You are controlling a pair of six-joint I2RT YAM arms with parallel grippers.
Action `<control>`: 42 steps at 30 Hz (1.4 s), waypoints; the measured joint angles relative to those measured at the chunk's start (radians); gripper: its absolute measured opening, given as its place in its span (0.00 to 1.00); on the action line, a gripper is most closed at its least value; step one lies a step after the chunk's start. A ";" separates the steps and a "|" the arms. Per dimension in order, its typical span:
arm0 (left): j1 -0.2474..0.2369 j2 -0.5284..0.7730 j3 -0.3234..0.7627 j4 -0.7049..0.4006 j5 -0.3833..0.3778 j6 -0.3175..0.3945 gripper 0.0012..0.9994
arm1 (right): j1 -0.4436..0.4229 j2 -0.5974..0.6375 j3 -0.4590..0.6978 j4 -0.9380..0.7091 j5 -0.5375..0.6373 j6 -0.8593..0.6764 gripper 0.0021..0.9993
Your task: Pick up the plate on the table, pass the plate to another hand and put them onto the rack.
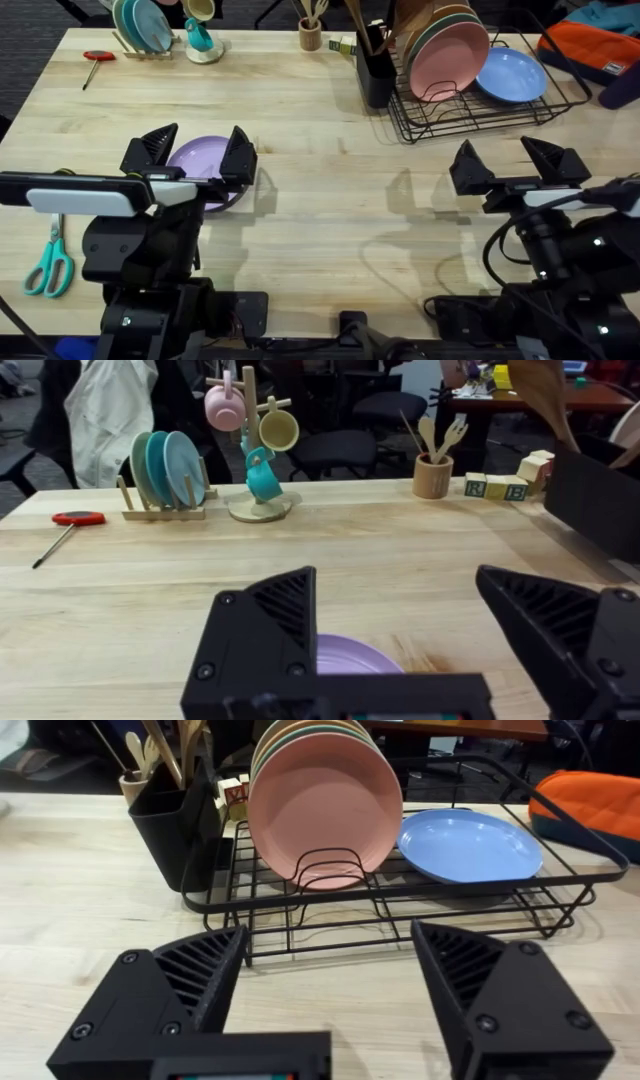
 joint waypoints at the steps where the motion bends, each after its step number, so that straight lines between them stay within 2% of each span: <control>1: 0.000 0.000 0.000 0.000 0.000 0.000 0.99 | 0.000 0.000 0.000 0.000 0.000 0.000 0.99; 18: 0.000 0.000 0.001 -0.008 -0.029 0.009 0.99 | -0.003 0.000 0.000 0.017 0.030 -0.023 1.00; 22: 0.000 0.000 0.040 -0.123 -0.034 0.009 0.99 | -0.004 0.001 0.032 -0.036 0.034 -0.029 1.00; 27: 0.000 0.019 0.183 -0.270 -0.035 0.009 0.99 | -0.004 0.039 0.175 -0.205 0.034 -0.046 0.99; 31: 0.000 0.089 0.317 -0.344 -0.035 0.009 0.99 | -0.004 0.128 0.318 -0.269 0.034 -0.079 0.99; 42: 0.000 0.423 0.633 -0.383 -0.035 0.009 0.99 | -0.004 0.565 0.684 -0.321 -0.015 -0.105 0.99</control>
